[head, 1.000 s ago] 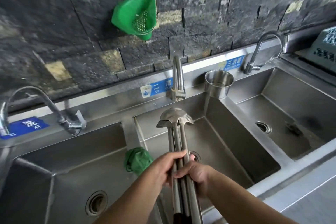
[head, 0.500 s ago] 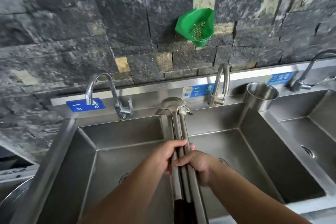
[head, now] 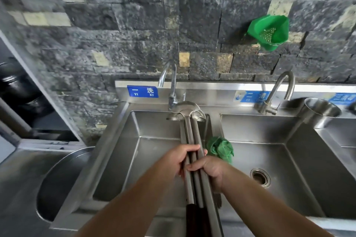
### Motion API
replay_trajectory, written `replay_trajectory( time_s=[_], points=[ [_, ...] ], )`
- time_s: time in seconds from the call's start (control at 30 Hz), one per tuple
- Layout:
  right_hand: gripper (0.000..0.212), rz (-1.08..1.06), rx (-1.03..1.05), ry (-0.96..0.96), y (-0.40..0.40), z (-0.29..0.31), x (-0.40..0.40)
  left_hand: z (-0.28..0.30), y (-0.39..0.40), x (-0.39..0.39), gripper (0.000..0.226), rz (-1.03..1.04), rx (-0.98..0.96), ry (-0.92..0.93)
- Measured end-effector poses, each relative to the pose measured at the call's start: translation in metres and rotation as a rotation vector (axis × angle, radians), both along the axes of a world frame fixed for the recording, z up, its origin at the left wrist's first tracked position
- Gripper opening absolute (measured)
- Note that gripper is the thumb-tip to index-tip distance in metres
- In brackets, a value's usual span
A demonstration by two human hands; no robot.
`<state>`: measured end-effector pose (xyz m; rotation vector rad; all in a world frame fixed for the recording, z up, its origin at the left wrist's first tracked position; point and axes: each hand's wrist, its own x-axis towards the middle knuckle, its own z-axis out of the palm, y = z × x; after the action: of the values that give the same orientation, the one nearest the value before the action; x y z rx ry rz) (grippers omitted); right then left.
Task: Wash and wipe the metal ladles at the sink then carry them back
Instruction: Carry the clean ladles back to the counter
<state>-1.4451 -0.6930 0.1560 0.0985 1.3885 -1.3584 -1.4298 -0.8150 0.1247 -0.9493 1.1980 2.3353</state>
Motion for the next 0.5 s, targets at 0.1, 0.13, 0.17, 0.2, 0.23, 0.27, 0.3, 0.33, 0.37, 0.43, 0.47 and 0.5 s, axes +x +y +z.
replay_trajectory(
  time_s=[0.1, 0.13, 0.17, 0.2, 0.23, 0.27, 0.3, 0.33, 0.37, 0.43, 0.47, 0.5],
  points=[
    [0.015, 0.028, 0.012, 0.009, -0.021, -0.001, 0.026, 0.004, -0.022, 0.032, 0.026, 0.007, -0.023, 0.007],
    [0.016, 0.034, 0.007, 0.009, -0.028, -0.002, 0.034, 0.005, -0.028, 0.042, 0.025, 0.014, -0.033, 0.013],
    [0.016, 0.04, 0.004, 0.013, -0.035, -0.003, 0.042, 0.004, -0.034, 0.051, 0.026, 0.017, -0.044, 0.024],
    [0.016, 0.047, 0.004, 0.021, -0.041, -0.004, 0.049, 0.005, -0.039, 0.059, 0.026, 0.021, -0.051, 0.035],
    [0.016, 0.058, 0.009, 0.024, -0.048, -0.007, 0.054, 0.005, -0.044, 0.068, 0.026, 0.032, -0.059, 0.046],
    [0.015, 0.07, 0.017, 0.025, -0.053, -0.008, 0.06, 0.005, -0.049, 0.075, 0.026, 0.049, -0.061, 0.054],
    [0.014, 0.084, 0.028, 0.025, -0.058, -0.009, 0.065, 0.003, -0.054, 0.083, 0.026, 0.065, -0.058, 0.051],
    [0.013, 0.099, 0.035, 0.026, -0.063, -0.01, 0.069, 0.003, -0.057, 0.09, 0.027, 0.082, -0.061, 0.041],
    [0.013, 0.118, 0.039, 0.032, -0.068, -0.012, 0.072, 0.002, -0.061, 0.096, 0.028, 0.099, -0.073, 0.033],
    [0.012, 0.153, 0.042, 0.051, -0.076, -0.013, 0.076, 0.0, -0.069, 0.106, 0.027, 0.132, -0.107, 0.019],
    [0.012, 0.174, 0.045, 0.052, -0.078, -0.014, 0.077, 0.001, -0.07, 0.108, 0.026, 0.147, -0.108, 0.011],
    [0.011, 0.23, 0.045, 0.049, -0.085, -0.013, 0.08, 0.0, -0.076, 0.114, 0.024, 0.194, -0.104, 0.007]
  ],
)
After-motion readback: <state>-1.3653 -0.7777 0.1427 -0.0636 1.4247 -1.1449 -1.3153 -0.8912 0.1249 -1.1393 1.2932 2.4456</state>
